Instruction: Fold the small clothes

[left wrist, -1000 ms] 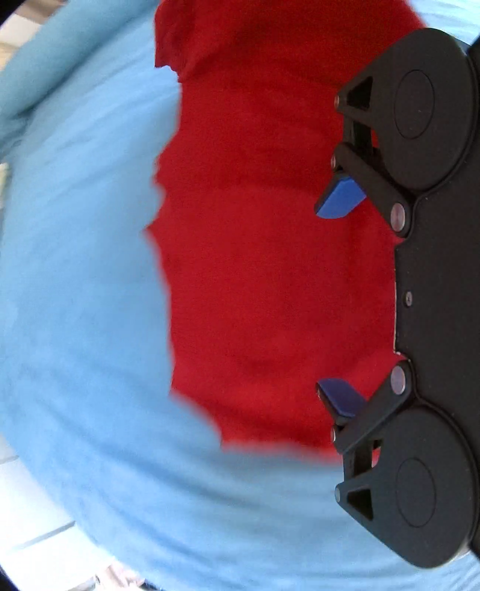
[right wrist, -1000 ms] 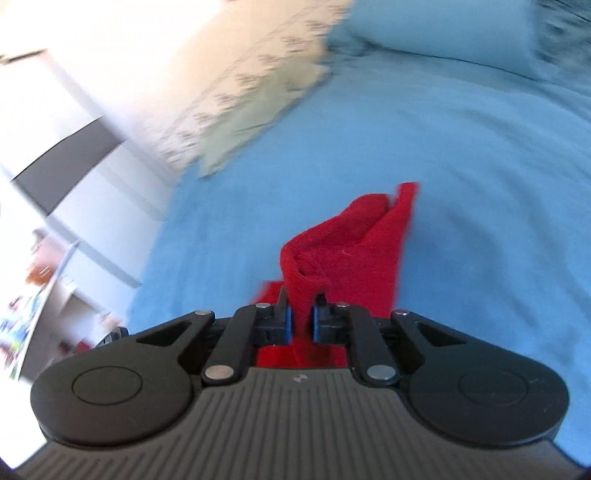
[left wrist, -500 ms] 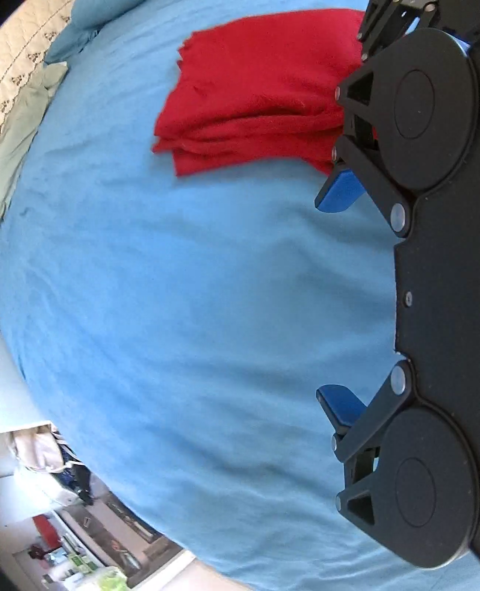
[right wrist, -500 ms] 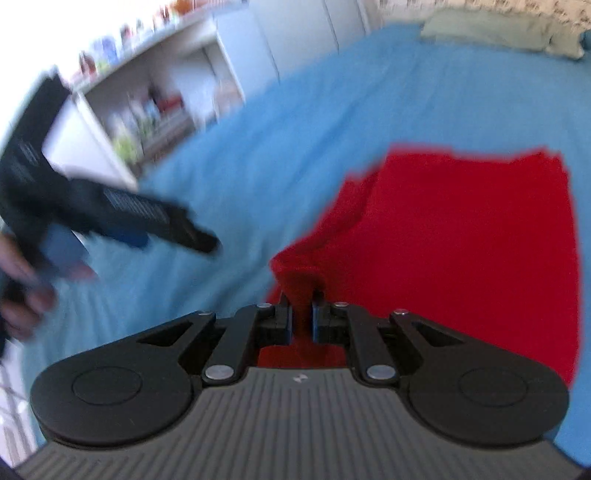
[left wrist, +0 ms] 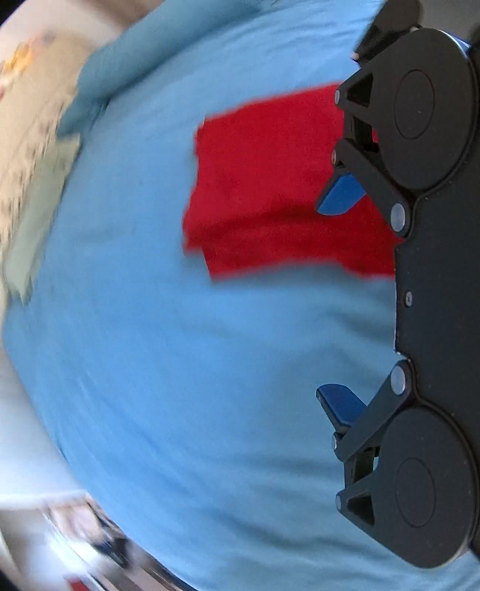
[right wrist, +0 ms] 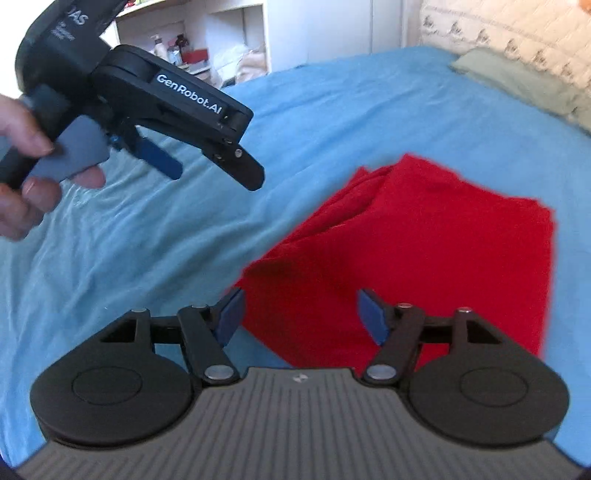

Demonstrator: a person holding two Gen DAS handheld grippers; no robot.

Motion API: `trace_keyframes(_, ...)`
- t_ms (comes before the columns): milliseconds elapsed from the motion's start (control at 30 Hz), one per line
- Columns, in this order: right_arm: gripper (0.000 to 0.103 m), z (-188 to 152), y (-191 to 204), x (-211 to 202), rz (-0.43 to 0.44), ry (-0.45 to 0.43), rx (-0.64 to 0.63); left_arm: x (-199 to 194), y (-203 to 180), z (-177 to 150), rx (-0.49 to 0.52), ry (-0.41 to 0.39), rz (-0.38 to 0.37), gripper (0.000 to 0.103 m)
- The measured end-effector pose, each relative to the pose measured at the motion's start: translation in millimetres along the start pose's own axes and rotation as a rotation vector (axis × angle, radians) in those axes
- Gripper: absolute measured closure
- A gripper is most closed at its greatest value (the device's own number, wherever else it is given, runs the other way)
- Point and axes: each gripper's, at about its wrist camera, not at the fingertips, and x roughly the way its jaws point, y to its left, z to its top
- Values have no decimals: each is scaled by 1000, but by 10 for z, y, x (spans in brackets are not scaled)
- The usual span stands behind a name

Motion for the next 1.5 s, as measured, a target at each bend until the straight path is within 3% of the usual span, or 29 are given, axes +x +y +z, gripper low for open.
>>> trace_keyframes(100, 0, -18, -251, -226, -53, -33, 43, 98, -259, 102, 80, -14, -53, 4)
trace_keyframes(133, 0, -32, -377, -292, -82, -46, 68, 166, -313, 128, 88, -15, -66, 5)
trace_keyframes(200, 0, -53, -622, -354, -109, -52, 119, 342, -385, 138, 86, 7, -85, 23)
trace_keyframes(267, 0, -81, -833, -365, -139, -46, 176, 554, -420, 134, 54, 66, -76, 35)
trace_keyframes(433, 0, -169, -1187, -403, -162, -60, 293, 690, -537, 19, 32, 73, -77, 37)
trace_keyframes(567, 0, -232, -1239, -409, -172, -66, 336, 734, -554, -9, 54, 73, -47, 40)
trace_keyframes(700, 0, -247, -1274, -368, -165, -70, 383, 712, -571, 8, 46, 72, -25, 72)
trace_keyframes(800, 0, -247, -1255, -403, -166, -78, 389, 610, -584, 2, 82, 46, -16, 89)
trace_keyframes(1067, 0, -226, -1260, -428, -163, -83, 366, 340, -625, -170, 132, -11, 16, 98)
trace_keyframes(1167, 0, -251, -1270, -443, -161, -83, 379, 360, -573, -246, 122, -2, 60, 98)
trace_keyframes(1267, 0, -273, -1295, -441, -152, -78, 398, 353, -498, -267, 47, -5, 8, 96)
trace_keyframes(1300, 0, -277, -1298, -442, -151, -80, 400, 339, -516, -252, 48, -10, 1, 91)
trace_keyframes(1333, 0, -280, -1300, -440, -151, -80, 400, 317, -537, -238, 53, -18, 5, 82)
trace_keyframes(1367, 0, -281, -1300, -436, -154, -78, 399, 311, -570, -219, 61, -26, 12, 48)
trace_keyframes(1433, 0, -277, -1309, -433, -157, -72, 401, 284, -621, -203, 84, -59, 32, 13)
trace_keyframes(1500, 0, -279, -1329, -396, -149, -46, 407, 278, -627, -170, 100, -88, 28, 11)
